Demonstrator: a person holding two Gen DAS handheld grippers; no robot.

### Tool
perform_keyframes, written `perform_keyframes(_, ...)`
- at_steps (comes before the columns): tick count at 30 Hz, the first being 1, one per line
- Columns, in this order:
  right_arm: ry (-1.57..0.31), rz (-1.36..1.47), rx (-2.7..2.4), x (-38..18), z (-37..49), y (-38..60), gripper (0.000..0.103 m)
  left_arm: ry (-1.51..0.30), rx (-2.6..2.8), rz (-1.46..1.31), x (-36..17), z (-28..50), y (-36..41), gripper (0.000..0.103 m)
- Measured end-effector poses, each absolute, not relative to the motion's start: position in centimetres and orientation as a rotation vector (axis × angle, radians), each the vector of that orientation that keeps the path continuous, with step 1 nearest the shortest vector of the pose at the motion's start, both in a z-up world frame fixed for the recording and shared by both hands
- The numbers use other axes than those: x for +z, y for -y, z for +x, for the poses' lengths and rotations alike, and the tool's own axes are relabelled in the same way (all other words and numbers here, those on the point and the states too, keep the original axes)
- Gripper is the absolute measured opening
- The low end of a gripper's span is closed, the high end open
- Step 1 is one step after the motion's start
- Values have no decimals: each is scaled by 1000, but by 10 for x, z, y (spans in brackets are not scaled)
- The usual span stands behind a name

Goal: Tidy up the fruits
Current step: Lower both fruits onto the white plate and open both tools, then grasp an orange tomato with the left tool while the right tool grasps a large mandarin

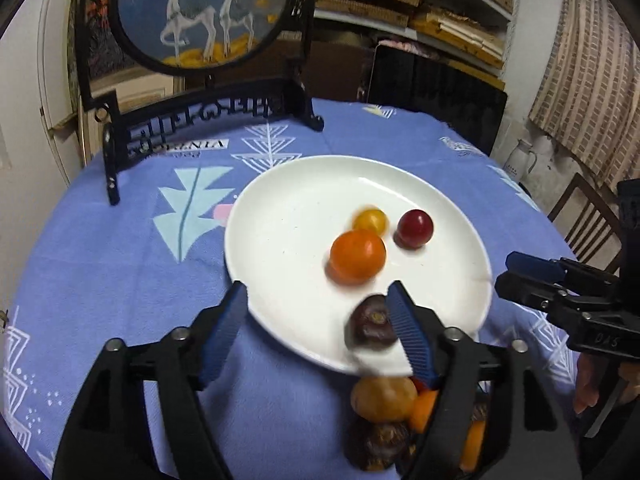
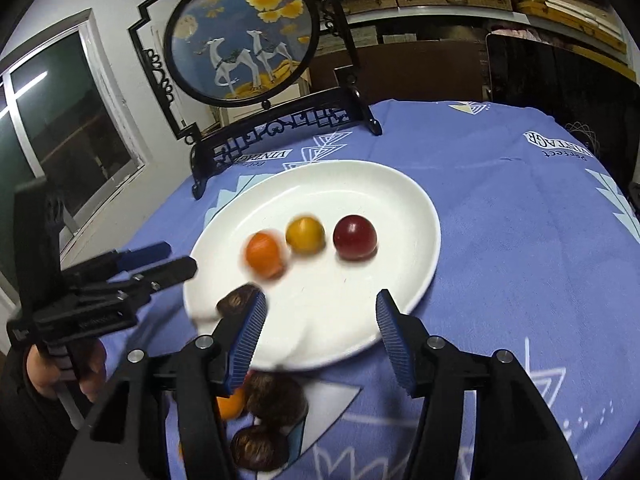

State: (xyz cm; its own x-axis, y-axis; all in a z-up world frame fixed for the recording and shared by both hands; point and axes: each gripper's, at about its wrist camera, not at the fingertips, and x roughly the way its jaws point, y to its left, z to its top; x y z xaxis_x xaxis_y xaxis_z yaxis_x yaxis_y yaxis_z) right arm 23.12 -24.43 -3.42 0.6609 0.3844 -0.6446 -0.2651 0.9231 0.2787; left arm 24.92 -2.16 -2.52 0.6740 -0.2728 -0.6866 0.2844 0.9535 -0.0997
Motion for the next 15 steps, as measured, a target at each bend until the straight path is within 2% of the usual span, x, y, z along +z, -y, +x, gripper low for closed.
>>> perform_keyframes(7, -774, 160, 357, -39, 182, 262, 58, -795, -331, 79, -31, 193, 4, 79)
perform_keyframes(15, -805, 174, 352, -53, 132, 273, 58, -849, -393, 170, -56, 134, 6, 80)
